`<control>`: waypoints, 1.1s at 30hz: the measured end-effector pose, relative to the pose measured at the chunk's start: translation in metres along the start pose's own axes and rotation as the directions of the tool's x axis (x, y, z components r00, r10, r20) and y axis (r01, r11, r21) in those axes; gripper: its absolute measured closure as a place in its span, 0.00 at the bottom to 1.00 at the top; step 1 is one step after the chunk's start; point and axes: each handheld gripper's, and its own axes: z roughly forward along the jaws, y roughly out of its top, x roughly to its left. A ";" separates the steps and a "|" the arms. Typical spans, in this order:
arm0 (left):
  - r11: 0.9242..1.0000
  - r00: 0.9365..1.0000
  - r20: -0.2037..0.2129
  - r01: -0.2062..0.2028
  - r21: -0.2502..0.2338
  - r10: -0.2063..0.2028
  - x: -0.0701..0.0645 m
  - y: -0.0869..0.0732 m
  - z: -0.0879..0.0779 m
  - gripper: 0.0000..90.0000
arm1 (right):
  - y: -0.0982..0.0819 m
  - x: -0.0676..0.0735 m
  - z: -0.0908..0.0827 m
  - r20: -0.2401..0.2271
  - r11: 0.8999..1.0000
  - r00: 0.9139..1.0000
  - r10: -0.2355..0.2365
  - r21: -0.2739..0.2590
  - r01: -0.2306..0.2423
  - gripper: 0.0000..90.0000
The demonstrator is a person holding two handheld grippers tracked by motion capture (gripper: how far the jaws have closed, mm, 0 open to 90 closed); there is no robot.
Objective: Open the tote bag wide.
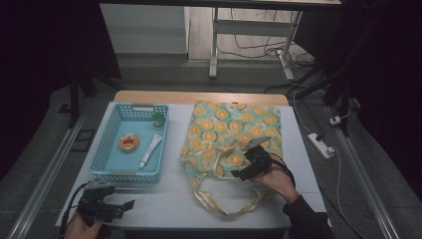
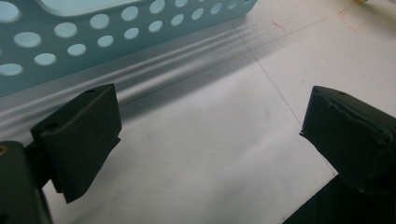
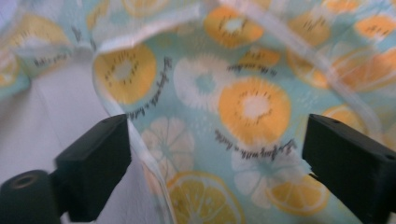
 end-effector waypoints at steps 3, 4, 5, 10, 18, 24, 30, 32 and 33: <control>1.000 1.000 0.000 0.001 0.000 -0.001 0.000 0.000 0.000 0.06 | -0.005 0.001 0.006 -0.012 1.000 1.000 -0.016 0.017 0.016 0.20; 1.000 1.000 0.001 0.001 0.000 -0.001 0.000 0.000 0.000 0.06 | -0.006 0.002 0.008 -0.011 0.999 0.999 -0.030 0.026 0.030 0.20; 1.000 1.000 0.000 0.001 0.000 -0.001 0.000 0.000 0.000 0.06 | -0.006 0.003 0.010 -0.009 0.998 0.999 -0.044 0.040 0.044 0.21; 1.000 1.000 0.000 -0.002 0.001 0.002 0.000 0.000 0.000 0.06 | -0.006 0.008 0.014 0.018 0.994 0.996 -0.093 0.062 0.092 0.28; 1.000 1.000 -0.002 -0.003 0.004 0.003 0.000 0.000 0.000 0.06 | -0.006 0.006 0.014 0.028 0.995 0.995 -0.097 0.041 0.096 0.40; 1.000 1.000 -0.003 -0.004 0.007 0.004 0.000 0.000 0.001 0.06 | -0.001 0.001 0.017 0.034 0.995 0.995 -0.095 0.027 0.094 0.66; 1.000 1.000 -0.003 -0.004 0.007 0.004 -0.001 0.000 0.001 0.06 | 0.003 -0.002 0.017 0.035 0.995 0.994 -0.099 0.031 0.098 0.95; 1.000 1.000 -0.003 -0.004 0.007 0.004 -0.001 0.000 0.001 0.06 | 0.003 -0.002 0.017 0.033 0.995 0.995 -0.094 0.033 0.093 0.99; 1.000 1.000 -0.003 -0.005 0.007 0.005 -0.001 0.000 0.001 0.06 | 0.003 -0.003 0.015 0.031 0.996 0.996 -0.089 0.029 0.088 0.99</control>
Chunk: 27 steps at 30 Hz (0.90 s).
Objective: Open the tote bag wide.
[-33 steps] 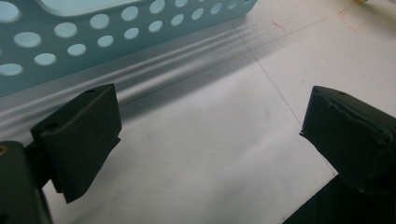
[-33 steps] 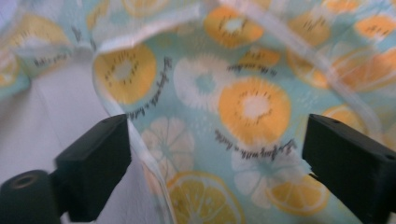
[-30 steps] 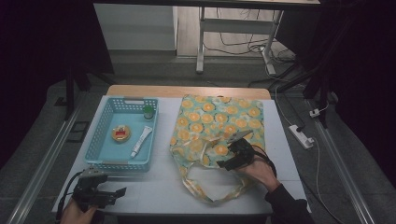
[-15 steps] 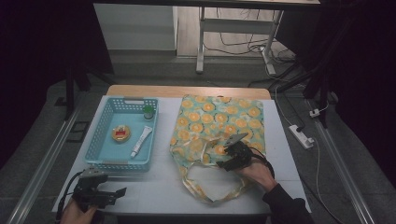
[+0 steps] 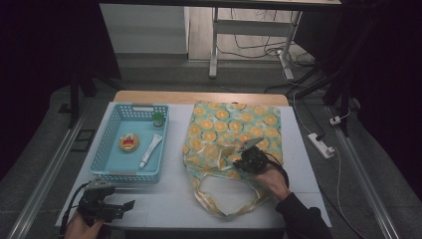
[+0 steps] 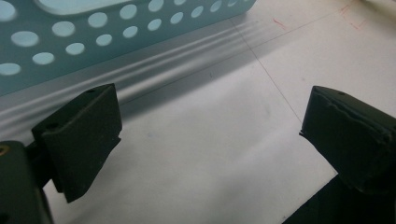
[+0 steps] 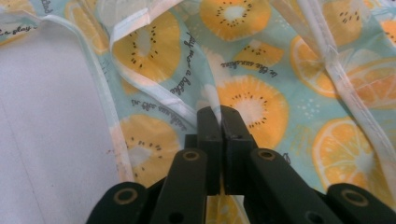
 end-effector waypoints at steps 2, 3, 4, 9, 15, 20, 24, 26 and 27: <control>1.000 1.000 0.000 -0.001 0.001 0.001 0.000 0.000 0.000 0.06 | 0.000 -0.002 -0.004 -0.007 1.000 1.000 0.024 -0.014 -0.024 0.99; 1.000 1.000 0.000 -0.001 0.002 0.001 0.000 0.000 0.000 0.06 | 0.001 -0.003 -0.008 -0.015 0.999 0.999 0.033 -0.035 -0.033 0.99; 1.000 1.000 0.000 0.000 0.002 0.000 0.000 0.000 0.000 0.06 | 0.001 -0.003 -0.008 -0.015 0.999 0.999 0.033 -0.035 -0.033 0.99; 1.000 1.000 0.000 0.000 0.003 0.000 0.000 0.000 0.000 0.06 | 0.005 -0.001 -0.014 -0.044 0.997 0.999 0.026 -0.076 -0.029 1.00; 1.000 1.000 0.001 0.003 0.002 -0.003 0.000 0.000 0.000 0.06 | 0.013 0.004 -0.019 -0.039 0.994 0.999 -0.008 -0.105 0.003 1.00; 1.000 1.000 0.002 0.005 0.002 -0.005 0.001 0.000 0.000 0.06 | 0.021 0.006 -0.026 -0.052 0.987 0.998 0.023 -0.160 -0.031 1.00; 1.000 1.000 0.000 0.007 0.002 -0.007 0.001 0.000 0.000 0.06 | 0.028 0.006 -0.029 -0.079 0.982 0.995 0.055 -0.177 -0.068 1.00; 1.000 1.000 0.002 0.008 0.002 -0.008 0.001 0.000 0.000 0.06 | 0.032 0.006 -0.030 -0.089 0.980 0.994 0.068 -0.182 -0.084 1.00; 1.000 1.000 0.002 0.009 0.002 -0.009 0.001 0.000 0.000 0.06 | 0.033 0.005 -0.031 -0.090 0.979 0.993 0.070 -0.187 -0.086 1.00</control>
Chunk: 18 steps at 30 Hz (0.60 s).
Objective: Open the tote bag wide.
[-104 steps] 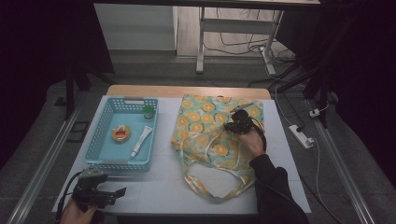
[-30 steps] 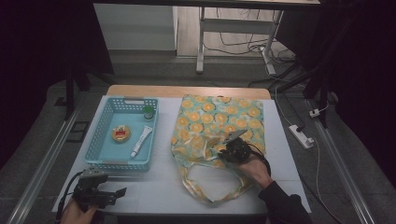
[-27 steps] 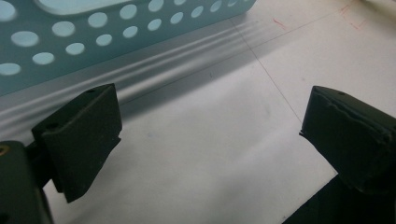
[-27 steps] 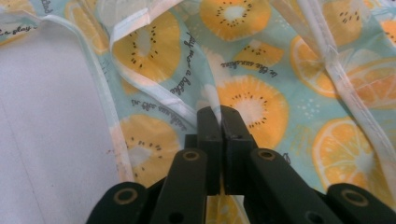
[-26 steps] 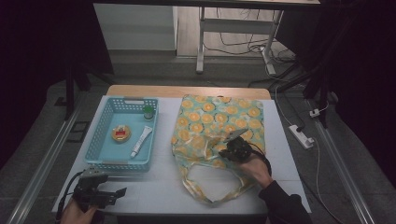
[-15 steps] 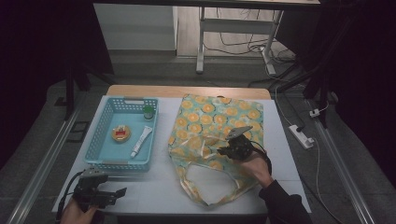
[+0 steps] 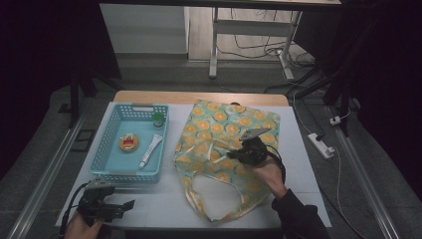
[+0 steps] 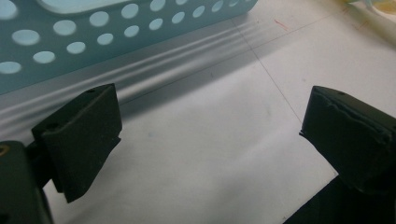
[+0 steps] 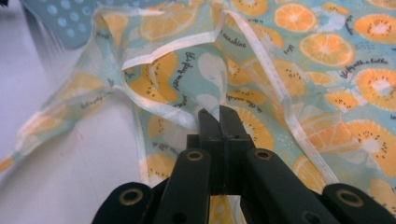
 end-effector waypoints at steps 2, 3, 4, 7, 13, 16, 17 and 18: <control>1.000 1.000 0.000 0.002 -0.001 -0.002 0.000 0.000 0.000 0.06 | 0.004 0.000 -0.001 -0.003 1.000 1.000 0.008 -0.008 -0.008 1.00; 1.000 1.000 0.000 0.003 -0.001 -0.003 0.000 0.000 0.000 0.06 | 0.006 0.000 -0.002 -0.002 1.000 1.000 0.011 -0.012 -0.011 1.00; 1.000 1.000 0.000 0.003 -0.002 -0.003 0.000 0.000 0.000 0.06 | 0.008 0.000 -0.002 -0.002 1.000 1.000 0.013 -0.017 -0.013 1.00; 1.000 1.000 0.001 0.004 -0.003 -0.004 0.000 0.000 0.000 0.06 | 0.013 0.001 -0.004 -0.003 0.999 1.000 0.016 -0.028 -0.016 1.00; 1.000 1.000 0.004 0.007 -0.007 -0.007 0.001 0.000 -0.001 0.06 | 0.024 0.002 -0.009 0.010 0.999 1.000 0.003 -0.044 -0.002 1.00; 1.000 1.000 0.007 0.007 -0.008 -0.007 0.001 0.000 -0.001 0.06 | 0.029 0.002 -0.013 0.013 0.998 1.000 0.000 -0.057 0.001 1.00; 1.000 1.000 0.006 0.007 -0.008 -0.006 0.001 0.000 -0.001 0.06 | 0.031 0.002 -0.014 0.016 0.998 1.000 -0.001 -0.062 0.002 1.00; 1.000 1.000 0.005 0.006 -0.008 -0.006 0.001 0.000 -0.001 0.06 | 0.032 0.002 -0.014 0.016 0.998 1.000 0.001 -0.067 0.000 1.00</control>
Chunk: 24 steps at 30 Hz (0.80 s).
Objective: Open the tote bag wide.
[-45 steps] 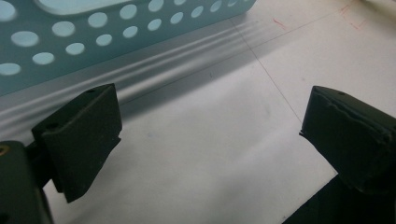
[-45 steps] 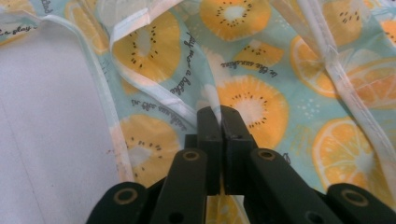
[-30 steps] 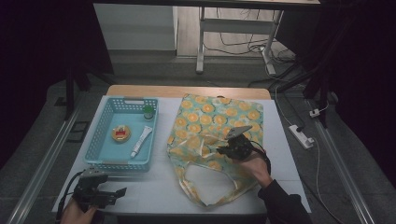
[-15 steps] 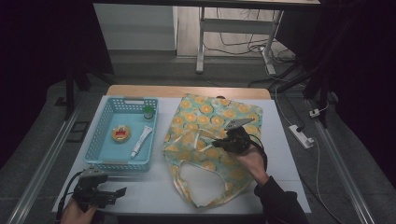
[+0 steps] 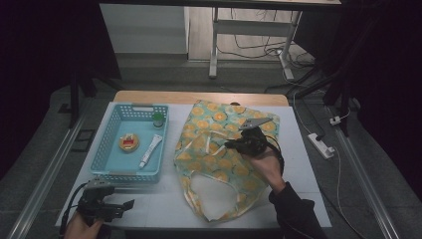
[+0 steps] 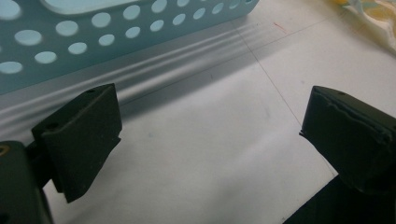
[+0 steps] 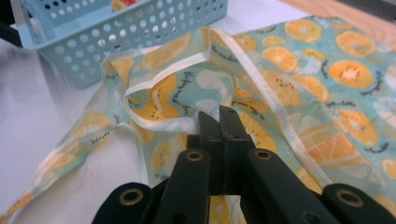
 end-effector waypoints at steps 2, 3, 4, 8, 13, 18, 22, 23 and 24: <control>1.000 1.000 0.000 0.000 0.000 0.000 0.000 0.000 0.000 0.06 | 0.003 0.000 -0.001 -0.001 1.000 1.000 0.000 -0.006 0.000 1.00; 1.000 1.000 0.000 0.000 0.000 0.000 0.000 0.000 0.000 0.06 | 0.004 0.000 -0.002 -0.001 1.000 1.000 0.000 -0.010 0.000 1.00; 1.000 1.000 0.001 0.001 -0.001 -0.001 0.000 0.000 0.000 0.06 | 0.005 0.000 -0.002 0.000 1.000 1.000 -0.001 -0.015 0.001 1.00; 1.000 1.000 0.001 0.001 0.000 -0.001 0.000 0.000 0.000 0.06 | 0.011 0.001 -0.004 0.001 1.000 1.000 -0.006 -0.031 0.006 1.00; 1.000 1.000 0.000 0.001 -0.001 -0.001 0.000 0.000 0.000 0.06 | 0.017 0.001 -0.005 -0.001 0.999 1.000 -0.003 -0.039 0.003 1.00; 1.000 1.000 0.000 0.001 -0.001 -0.001 0.000 0.000 0.000 0.06 | 0.022 0.001 -0.005 -0.002 0.999 1.000 -0.002 -0.041 0.002 1.00; 1.000 1.000 0.001 0.002 0.000 -0.002 0.000 0.000 0.000 0.06 | 0.026 0.001 -0.006 -0.001 0.999 1.000 0.002 -0.042 -0.002 1.00; 1.000 1.000 0.000 0.002 0.000 -0.002 0.000 0.000 0.000 0.06 | 0.027 0.001 -0.007 -0.002 0.999 1.000 0.004 -0.043 -0.004 1.00; 1.000 1.000 0.001 0.001 -0.001 -0.001 0.000 0.000 0.000 0.06 | 0.028 0.001 -0.007 -0.003 0.999 1.000 0.005 -0.044 -0.005 1.00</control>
